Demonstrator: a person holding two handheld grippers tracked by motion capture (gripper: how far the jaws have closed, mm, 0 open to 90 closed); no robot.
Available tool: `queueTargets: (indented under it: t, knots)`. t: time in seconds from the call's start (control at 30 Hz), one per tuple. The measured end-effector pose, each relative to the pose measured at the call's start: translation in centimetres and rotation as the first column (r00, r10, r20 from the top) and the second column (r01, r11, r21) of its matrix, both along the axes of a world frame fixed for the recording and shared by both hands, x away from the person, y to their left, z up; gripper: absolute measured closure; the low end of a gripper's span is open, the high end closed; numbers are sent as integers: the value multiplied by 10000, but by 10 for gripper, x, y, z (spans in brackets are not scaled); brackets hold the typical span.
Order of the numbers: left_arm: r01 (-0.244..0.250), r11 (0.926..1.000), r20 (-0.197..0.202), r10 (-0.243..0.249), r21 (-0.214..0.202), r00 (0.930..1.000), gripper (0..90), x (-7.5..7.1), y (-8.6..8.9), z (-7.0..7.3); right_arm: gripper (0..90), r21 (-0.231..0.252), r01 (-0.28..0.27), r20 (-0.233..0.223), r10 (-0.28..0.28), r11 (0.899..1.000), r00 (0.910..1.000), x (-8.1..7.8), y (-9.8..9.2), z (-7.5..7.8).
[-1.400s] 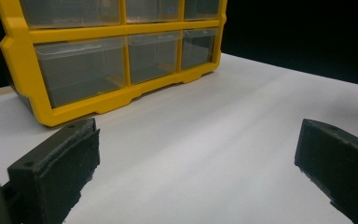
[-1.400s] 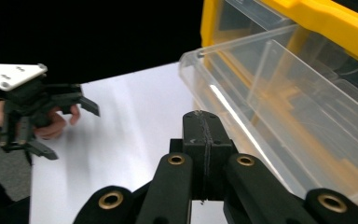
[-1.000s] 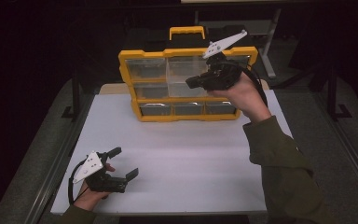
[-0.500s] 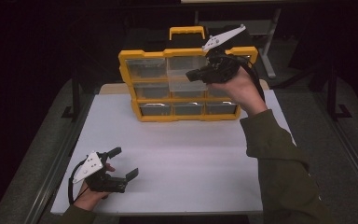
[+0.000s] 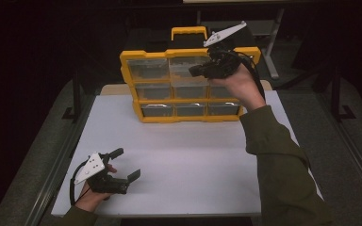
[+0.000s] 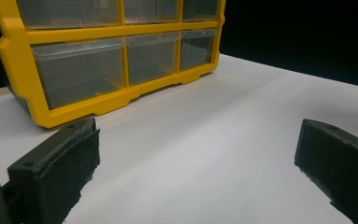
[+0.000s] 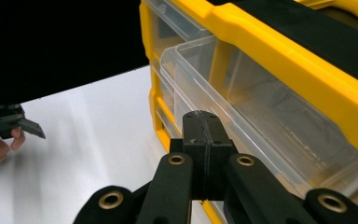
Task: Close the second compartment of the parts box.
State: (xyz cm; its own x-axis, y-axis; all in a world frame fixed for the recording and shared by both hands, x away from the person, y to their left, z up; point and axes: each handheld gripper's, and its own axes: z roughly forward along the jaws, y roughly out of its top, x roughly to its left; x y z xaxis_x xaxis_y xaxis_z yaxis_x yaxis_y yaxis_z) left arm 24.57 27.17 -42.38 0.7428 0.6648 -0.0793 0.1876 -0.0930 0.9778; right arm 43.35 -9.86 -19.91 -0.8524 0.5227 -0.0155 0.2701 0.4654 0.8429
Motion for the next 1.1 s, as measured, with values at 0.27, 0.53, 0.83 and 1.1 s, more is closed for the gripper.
queueTargets:
  t: [0.27,0.53,0.83,1.1]
  knots:
    - [8,10000,64,-8,34,10000,0,0,0,0,896,259,418,-147,-414,9988,9990,5,-6,-1]
    - [49,9999,83,-50,103,10000,0,1,0,0,896,397,719,-123,-715,9966,9974,12,-9,-2]
    - [-1,10000,38,0,29,10000,0,1,0,0,896,537,1126,-33,-1126,9922,9936,21,-6,-4]
    - [-24,9999,133,23,98,9999,0,0,3,0,896,673,1234,-6,-1236,9901,9923,23,-5,-7]
